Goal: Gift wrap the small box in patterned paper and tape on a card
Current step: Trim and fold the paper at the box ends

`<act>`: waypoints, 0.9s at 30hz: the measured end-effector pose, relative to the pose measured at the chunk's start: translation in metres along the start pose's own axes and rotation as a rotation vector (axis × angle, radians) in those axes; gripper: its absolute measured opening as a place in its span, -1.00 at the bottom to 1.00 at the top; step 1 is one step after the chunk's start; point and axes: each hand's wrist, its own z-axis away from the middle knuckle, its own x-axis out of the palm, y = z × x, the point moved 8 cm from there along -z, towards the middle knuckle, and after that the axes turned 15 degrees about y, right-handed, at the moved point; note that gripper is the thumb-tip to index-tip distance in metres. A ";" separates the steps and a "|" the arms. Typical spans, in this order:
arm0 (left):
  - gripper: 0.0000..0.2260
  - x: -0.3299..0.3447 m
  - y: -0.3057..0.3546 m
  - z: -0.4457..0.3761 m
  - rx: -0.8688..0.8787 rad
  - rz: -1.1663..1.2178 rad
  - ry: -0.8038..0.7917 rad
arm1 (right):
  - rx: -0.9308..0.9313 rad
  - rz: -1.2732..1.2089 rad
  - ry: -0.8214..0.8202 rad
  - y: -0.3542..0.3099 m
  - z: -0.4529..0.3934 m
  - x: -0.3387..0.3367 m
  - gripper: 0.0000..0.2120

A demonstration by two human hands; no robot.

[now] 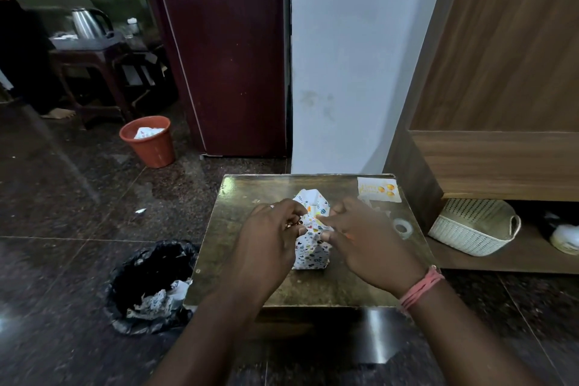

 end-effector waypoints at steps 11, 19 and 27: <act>-0.86 0.005 -0.019 -0.003 -0.349 0.236 -0.044 | 0.415 -0.327 0.023 0.024 -0.008 0.006 -0.91; -0.87 0.011 -0.025 -0.005 -0.437 0.301 -0.018 | 0.553 -0.406 0.050 0.035 -0.016 0.013 -0.89; -0.74 0.011 -0.029 -0.009 -0.407 0.275 0.045 | 0.465 -0.417 -0.009 0.030 -0.022 0.017 -0.92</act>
